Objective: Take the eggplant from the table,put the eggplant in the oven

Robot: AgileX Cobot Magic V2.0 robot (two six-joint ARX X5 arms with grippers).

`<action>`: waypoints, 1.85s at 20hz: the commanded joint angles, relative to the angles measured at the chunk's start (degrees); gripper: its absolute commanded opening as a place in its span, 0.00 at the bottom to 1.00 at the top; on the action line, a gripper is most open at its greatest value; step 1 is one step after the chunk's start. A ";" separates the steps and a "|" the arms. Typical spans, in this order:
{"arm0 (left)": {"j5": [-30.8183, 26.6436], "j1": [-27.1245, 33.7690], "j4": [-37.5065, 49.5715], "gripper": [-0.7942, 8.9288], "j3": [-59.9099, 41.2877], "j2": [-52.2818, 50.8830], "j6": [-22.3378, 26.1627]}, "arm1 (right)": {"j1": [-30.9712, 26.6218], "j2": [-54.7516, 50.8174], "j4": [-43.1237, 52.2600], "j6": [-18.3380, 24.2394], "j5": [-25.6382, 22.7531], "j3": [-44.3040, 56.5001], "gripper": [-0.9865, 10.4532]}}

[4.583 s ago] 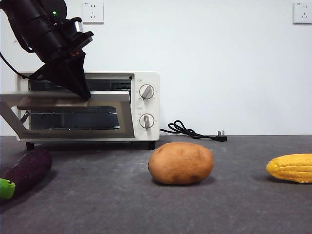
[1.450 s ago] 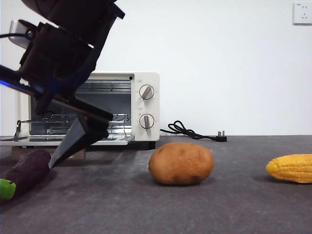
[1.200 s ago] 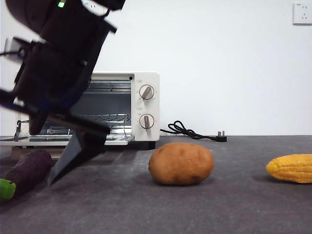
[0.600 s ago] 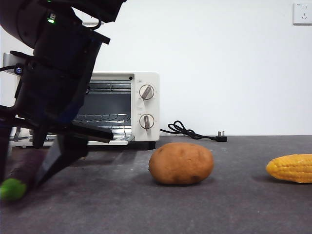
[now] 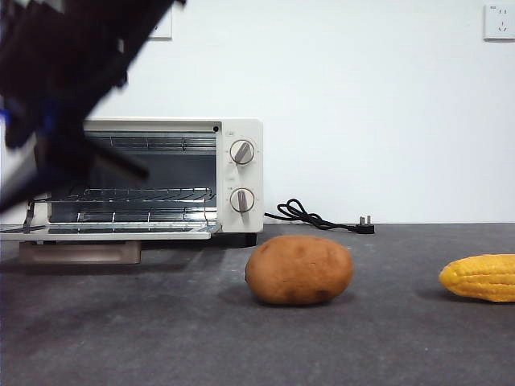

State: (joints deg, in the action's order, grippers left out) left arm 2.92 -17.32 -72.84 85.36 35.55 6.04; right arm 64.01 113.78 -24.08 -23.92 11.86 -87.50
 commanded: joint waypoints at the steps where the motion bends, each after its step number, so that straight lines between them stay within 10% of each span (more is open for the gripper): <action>1: -0.17 -0.31 0.46 0.08 -0.42 -0.17 0.63 | -1.99 -0.28 0.02 1.51 2.38 -1.84 0.08; 14: -0.13 -0.31 0.48 0.08 -0.42 -0.13 0.59 | -21.75 2.12 9.03 -6.47 12.04 -5.16 0.08; 27: 0.04 -0.31 -1.42 0.08 -0.44 -0.11 0.59 | -24.04 20.35 13.33 -16.35 12.59 -25.51 0.08; 37: 0.04 -0.79 -2.29 0.08 -0.46 -0.13 0.61 | -24.22 23.37 16.44 -19.39 -3.63 -28.04 0.09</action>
State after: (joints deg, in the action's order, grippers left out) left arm 2.94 -17.82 -75.35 85.32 35.57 6.02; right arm 39.59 136.44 -8.23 -42.92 8.45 -115.44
